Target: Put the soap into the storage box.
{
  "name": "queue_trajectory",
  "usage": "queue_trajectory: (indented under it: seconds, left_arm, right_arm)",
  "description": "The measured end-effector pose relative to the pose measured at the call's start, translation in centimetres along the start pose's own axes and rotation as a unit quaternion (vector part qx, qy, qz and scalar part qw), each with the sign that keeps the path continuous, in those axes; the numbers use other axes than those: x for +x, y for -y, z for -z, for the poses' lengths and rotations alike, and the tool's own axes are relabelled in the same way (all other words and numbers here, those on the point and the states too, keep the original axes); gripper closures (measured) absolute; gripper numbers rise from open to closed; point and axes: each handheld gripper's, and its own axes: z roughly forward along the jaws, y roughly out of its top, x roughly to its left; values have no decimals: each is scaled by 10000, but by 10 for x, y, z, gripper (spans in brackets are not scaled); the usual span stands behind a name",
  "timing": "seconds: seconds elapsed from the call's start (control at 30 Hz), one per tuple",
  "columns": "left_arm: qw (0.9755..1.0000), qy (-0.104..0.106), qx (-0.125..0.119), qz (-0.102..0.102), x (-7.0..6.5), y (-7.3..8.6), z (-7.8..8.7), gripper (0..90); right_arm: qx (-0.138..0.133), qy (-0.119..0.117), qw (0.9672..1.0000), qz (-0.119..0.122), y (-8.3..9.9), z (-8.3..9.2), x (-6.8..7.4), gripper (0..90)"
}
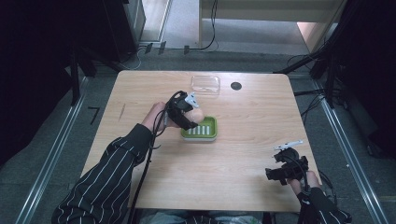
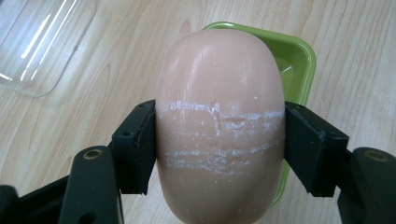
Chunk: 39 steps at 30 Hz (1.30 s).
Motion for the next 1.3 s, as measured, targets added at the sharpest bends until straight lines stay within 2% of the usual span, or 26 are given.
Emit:
queue_trajectory:
  seconds: [0.2,0.6,0.87,1.03,1.3]
  left_arm:
    - [10000,21,-23,-53,-2,1,-6,335]
    - [9998,64,80,-196,-5,-1,-19,335]
    - [9997,58,10,-226,-5,-2,-23,335]
    - [9995,113,118,-280,-8,-3,-31,335]
    - [9994,136,151,-293,-9,-2,-38,334]
  right_arm:
    - [2,2,10000,2,0,0,0,142]
    - [-3,-8,10000,-1,0,0,0,141]
    - [-10,-9,10000,7,1,0,0,142]
    - [-8,-14,10000,15,1,0,0,142]
    - [-13,-14,10000,11,1,0,-1,142]
